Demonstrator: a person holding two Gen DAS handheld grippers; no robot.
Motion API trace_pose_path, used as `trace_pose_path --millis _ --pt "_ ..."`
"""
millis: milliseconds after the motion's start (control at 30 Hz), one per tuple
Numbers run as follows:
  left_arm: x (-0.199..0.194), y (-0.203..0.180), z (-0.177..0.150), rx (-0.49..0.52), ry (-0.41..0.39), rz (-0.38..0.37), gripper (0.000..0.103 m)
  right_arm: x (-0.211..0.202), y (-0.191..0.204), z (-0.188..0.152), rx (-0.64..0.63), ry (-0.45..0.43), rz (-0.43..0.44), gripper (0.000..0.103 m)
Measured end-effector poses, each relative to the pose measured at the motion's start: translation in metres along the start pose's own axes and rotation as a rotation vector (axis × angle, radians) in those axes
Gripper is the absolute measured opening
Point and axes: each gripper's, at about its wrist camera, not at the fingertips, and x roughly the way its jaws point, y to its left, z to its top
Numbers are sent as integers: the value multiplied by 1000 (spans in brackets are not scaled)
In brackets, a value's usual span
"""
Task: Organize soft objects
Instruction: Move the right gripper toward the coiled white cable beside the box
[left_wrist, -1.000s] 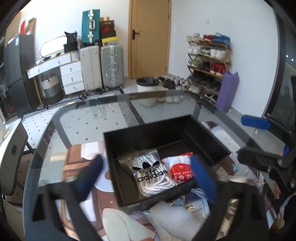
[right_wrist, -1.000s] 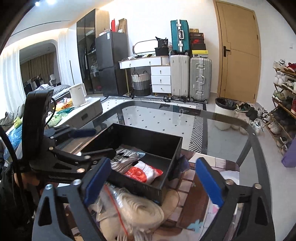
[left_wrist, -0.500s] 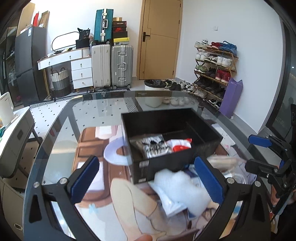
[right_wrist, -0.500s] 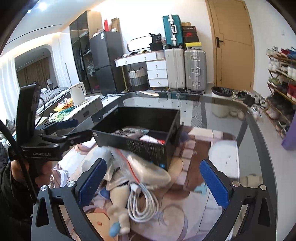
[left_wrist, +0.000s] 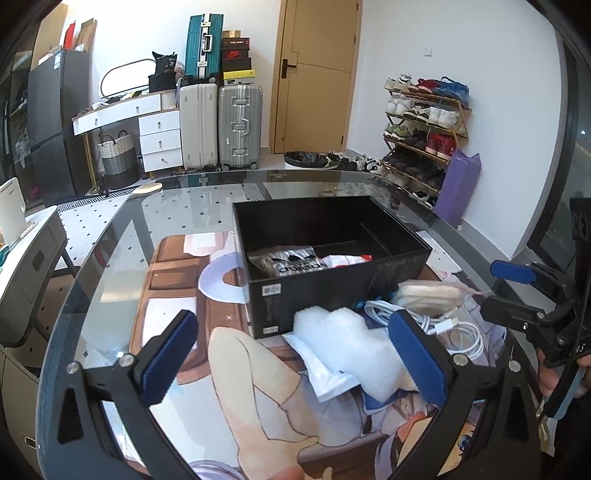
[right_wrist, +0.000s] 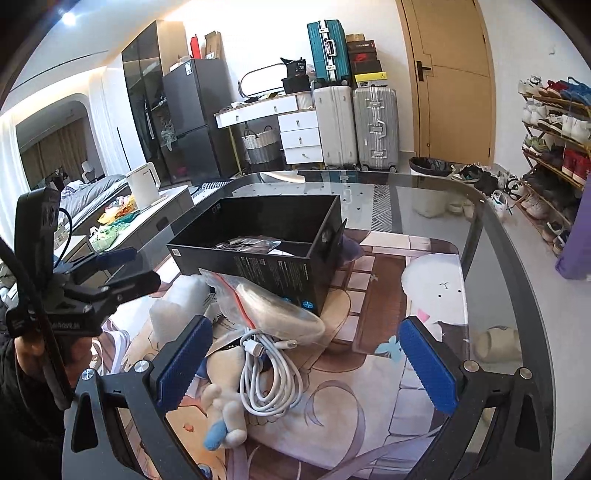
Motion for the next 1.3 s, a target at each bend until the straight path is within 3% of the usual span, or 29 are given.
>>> trace_pose_path --millis 833,1100,1300 --pt "9 -13 -8 57 55 -27 103 37 -7 -16 16 195 -40 102" --pt "9 -13 -8 57 66 -43 103 30 -29 -16 1 220 -159 102" --pt "10 -12 -9 50 72 -49 103 26 -47 -15 46 175 -290 102"
